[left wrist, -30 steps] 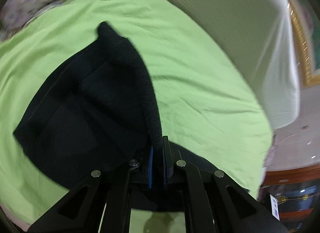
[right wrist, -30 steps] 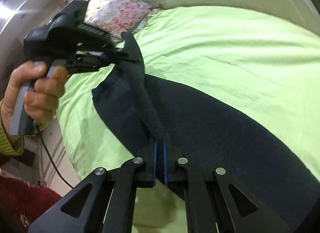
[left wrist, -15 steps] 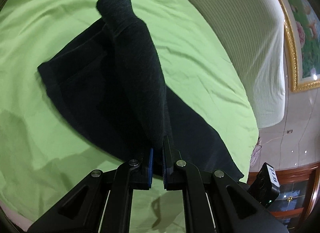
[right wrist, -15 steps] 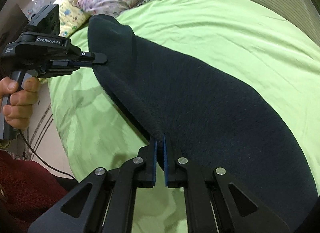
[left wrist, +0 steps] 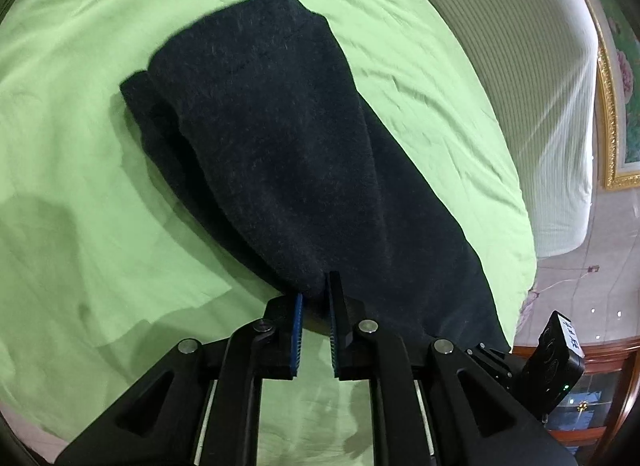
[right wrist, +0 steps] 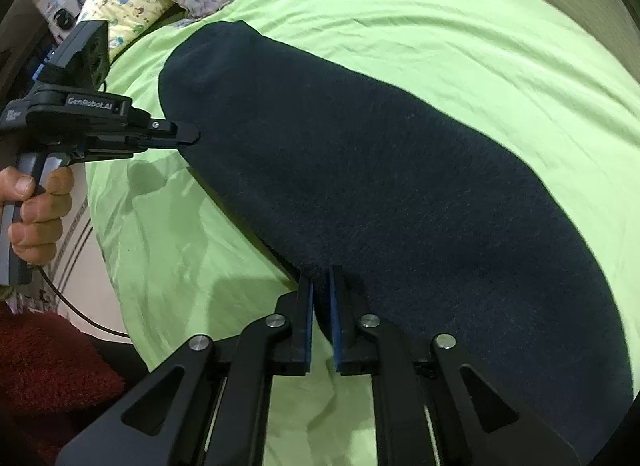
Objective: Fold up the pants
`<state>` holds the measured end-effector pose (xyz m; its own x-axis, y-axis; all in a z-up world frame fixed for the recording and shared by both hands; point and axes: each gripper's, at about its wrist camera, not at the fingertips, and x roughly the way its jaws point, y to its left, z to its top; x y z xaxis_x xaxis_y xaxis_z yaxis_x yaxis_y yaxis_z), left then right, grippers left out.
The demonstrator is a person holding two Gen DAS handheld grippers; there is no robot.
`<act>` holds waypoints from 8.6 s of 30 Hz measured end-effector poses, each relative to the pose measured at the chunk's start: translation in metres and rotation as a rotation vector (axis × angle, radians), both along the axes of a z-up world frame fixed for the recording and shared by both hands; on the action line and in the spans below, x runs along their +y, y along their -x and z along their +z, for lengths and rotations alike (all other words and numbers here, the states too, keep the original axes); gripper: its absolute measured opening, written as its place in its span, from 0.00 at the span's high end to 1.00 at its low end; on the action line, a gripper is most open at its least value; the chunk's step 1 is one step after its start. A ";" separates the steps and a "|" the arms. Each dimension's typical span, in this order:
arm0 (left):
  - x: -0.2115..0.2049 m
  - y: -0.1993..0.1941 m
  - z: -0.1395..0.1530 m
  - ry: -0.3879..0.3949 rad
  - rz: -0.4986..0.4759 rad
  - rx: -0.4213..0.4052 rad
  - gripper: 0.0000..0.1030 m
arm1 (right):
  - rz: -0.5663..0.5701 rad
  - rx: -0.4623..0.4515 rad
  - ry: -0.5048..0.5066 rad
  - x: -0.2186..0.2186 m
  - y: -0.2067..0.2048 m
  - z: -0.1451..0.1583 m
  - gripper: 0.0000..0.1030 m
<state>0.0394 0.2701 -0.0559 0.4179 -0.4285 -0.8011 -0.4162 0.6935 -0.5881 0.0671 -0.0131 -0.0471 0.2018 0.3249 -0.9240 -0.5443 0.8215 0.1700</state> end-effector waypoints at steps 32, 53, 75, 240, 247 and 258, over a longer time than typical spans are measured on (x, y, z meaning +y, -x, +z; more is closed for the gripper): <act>0.055 -0.021 -0.003 -0.107 0.174 0.058 0.28 | -0.192 0.083 -0.185 -0.048 -0.130 0.004 0.64; 0.053 -0.041 0.000 -0.089 0.112 -0.015 0.81 | 0.023 0.147 -0.060 0.002 -0.137 0.002 0.89; 0.070 -0.041 0.020 -0.260 -0.035 -0.120 0.85 | -0.216 -0.147 -0.031 0.011 -0.135 0.027 0.88; -0.219 -0.163 0.024 -0.149 -0.970 -0.131 0.90 | -0.709 -0.098 -0.350 -0.089 0.013 0.021 0.82; -0.184 -0.154 0.027 -0.132 -0.837 -0.118 0.88 | -0.676 -0.062 -0.327 -0.078 0.003 0.014 0.62; -0.134 -0.129 0.036 -0.078 -0.664 -0.133 0.84 | -0.637 -0.071 -0.250 -0.063 -0.002 0.013 0.52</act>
